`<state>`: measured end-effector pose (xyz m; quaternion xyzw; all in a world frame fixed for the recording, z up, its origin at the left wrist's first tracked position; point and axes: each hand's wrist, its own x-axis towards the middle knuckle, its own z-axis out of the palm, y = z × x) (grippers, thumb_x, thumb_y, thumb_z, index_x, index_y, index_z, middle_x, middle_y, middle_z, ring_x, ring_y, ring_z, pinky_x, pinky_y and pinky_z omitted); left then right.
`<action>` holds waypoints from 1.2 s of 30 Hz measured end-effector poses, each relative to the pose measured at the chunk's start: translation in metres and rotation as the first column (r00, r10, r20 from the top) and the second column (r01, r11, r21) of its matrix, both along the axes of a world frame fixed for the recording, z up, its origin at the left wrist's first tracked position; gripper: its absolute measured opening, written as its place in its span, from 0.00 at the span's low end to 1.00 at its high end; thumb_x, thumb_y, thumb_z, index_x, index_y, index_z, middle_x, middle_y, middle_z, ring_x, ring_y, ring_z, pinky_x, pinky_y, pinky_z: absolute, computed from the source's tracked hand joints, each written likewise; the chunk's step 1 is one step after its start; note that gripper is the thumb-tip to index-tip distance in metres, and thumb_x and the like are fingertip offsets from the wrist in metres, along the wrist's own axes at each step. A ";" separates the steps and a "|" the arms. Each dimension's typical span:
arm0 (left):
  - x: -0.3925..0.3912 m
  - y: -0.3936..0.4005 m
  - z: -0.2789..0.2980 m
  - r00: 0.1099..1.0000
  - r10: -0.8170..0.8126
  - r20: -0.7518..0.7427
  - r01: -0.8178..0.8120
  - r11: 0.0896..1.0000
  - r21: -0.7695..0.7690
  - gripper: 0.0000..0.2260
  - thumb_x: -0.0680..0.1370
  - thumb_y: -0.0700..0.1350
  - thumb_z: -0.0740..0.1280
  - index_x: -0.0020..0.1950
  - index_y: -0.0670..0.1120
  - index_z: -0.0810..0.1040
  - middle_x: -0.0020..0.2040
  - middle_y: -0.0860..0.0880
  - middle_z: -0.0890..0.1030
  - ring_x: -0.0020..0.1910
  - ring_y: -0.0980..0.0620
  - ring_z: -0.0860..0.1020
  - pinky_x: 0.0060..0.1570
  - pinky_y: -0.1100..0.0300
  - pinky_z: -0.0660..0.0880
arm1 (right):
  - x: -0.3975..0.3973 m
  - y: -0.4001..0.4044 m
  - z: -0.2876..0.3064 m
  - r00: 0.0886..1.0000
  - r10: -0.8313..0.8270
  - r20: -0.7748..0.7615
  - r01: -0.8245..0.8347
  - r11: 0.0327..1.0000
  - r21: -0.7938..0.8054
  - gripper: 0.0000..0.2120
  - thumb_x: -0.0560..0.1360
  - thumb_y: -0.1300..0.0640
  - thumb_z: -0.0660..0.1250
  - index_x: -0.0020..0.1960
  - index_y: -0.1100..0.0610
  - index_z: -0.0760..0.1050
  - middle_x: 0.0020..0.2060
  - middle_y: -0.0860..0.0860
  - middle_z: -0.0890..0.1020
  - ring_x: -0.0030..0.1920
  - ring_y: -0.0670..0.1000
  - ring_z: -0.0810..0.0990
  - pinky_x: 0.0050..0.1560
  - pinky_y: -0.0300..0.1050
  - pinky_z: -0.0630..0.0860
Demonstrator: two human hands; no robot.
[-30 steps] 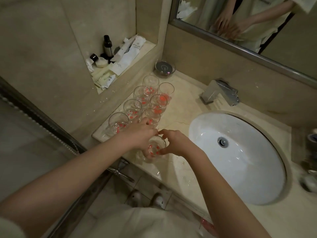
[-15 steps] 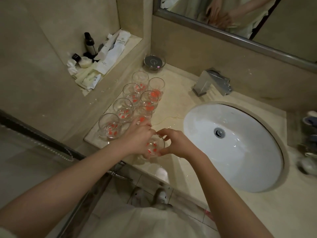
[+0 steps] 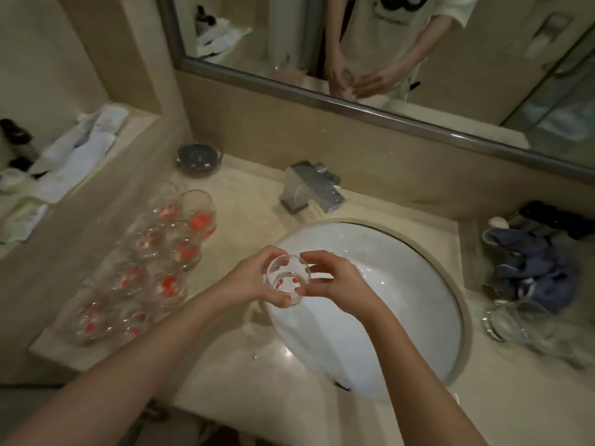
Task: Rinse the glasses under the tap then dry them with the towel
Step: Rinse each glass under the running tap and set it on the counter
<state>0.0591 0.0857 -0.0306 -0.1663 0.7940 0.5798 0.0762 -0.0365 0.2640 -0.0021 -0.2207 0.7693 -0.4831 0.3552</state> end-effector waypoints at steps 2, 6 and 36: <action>-0.012 0.011 -0.008 0.996 0.093 0.002 -0.092 0.981 0.169 0.34 0.54 0.42 0.82 0.57 0.54 0.74 0.57 0.55 0.80 0.56 0.56 0.80 0.52 0.63 0.77 | -0.014 0.006 -0.003 0.999 -0.040 0.030 0.041 0.999 -0.036 0.24 0.68 0.68 0.76 0.61 0.55 0.76 0.57 0.50 0.80 0.57 0.47 0.79 0.48 0.33 0.77; -0.037 0.025 -0.022 0.965 0.250 0.077 -0.260 0.896 0.360 0.37 0.48 0.49 0.79 0.56 0.56 0.74 0.58 0.54 0.78 0.53 0.54 0.81 0.50 0.51 0.79 | -0.042 0.005 -0.007 0.990 -0.114 0.081 0.121 0.988 -0.095 0.20 0.70 0.72 0.72 0.60 0.61 0.76 0.55 0.55 0.81 0.55 0.51 0.80 0.52 0.35 0.78; -0.135 0.028 -0.041 0.943 0.245 0.226 -0.325 0.823 0.466 0.31 0.59 0.47 0.79 0.61 0.57 0.75 0.60 0.59 0.79 0.58 0.57 0.79 0.54 0.54 0.77 | -0.183 -0.075 -0.043 0.858 -0.495 0.138 0.513 0.807 -0.293 0.11 0.77 0.65 0.67 0.59 0.63 0.80 0.47 0.52 0.83 0.51 0.49 0.80 0.62 0.45 0.76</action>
